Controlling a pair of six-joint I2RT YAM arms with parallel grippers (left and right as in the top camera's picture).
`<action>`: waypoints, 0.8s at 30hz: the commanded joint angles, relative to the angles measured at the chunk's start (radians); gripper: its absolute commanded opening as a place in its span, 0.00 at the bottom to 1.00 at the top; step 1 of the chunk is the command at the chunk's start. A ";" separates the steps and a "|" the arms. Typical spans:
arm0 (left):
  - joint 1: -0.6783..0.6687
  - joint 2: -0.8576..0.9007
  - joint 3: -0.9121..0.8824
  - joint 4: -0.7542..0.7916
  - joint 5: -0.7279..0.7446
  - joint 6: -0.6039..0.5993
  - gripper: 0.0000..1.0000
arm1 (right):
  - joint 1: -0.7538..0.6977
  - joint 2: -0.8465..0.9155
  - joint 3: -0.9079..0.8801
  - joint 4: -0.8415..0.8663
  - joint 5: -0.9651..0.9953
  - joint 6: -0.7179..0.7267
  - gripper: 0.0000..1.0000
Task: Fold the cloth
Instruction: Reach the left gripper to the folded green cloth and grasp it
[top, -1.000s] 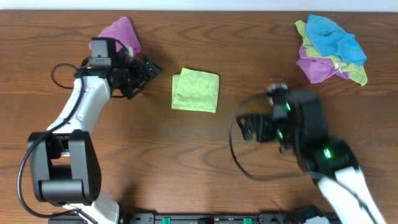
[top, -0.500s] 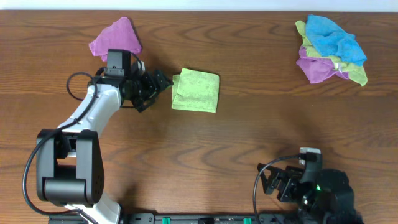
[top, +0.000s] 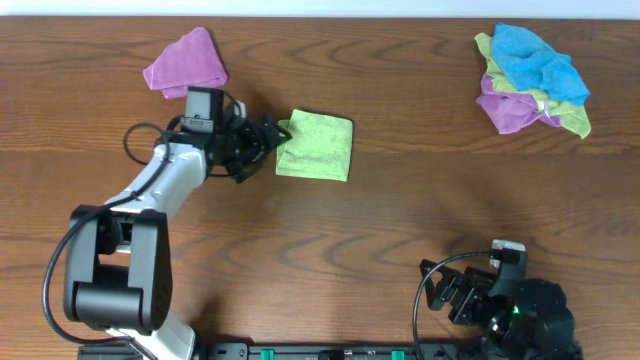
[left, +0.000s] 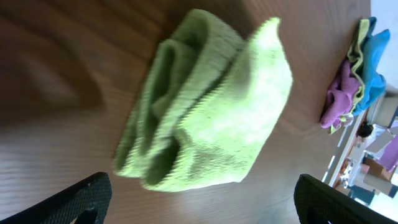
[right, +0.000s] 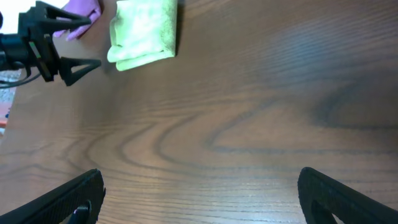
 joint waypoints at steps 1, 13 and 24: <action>-0.021 0.002 -0.029 0.024 -0.034 -0.059 0.95 | -0.006 -0.007 -0.003 -0.005 0.018 0.014 0.99; -0.021 0.010 -0.188 0.217 -0.020 -0.190 0.95 | -0.006 -0.007 -0.003 -0.005 0.018 0.014 0.99; -0.034 0.020 -0.308 0.424 -0.043 -0.317 0.95 | -0.006 -0.007 -0.003 -0.005 0.018 0.014 0.99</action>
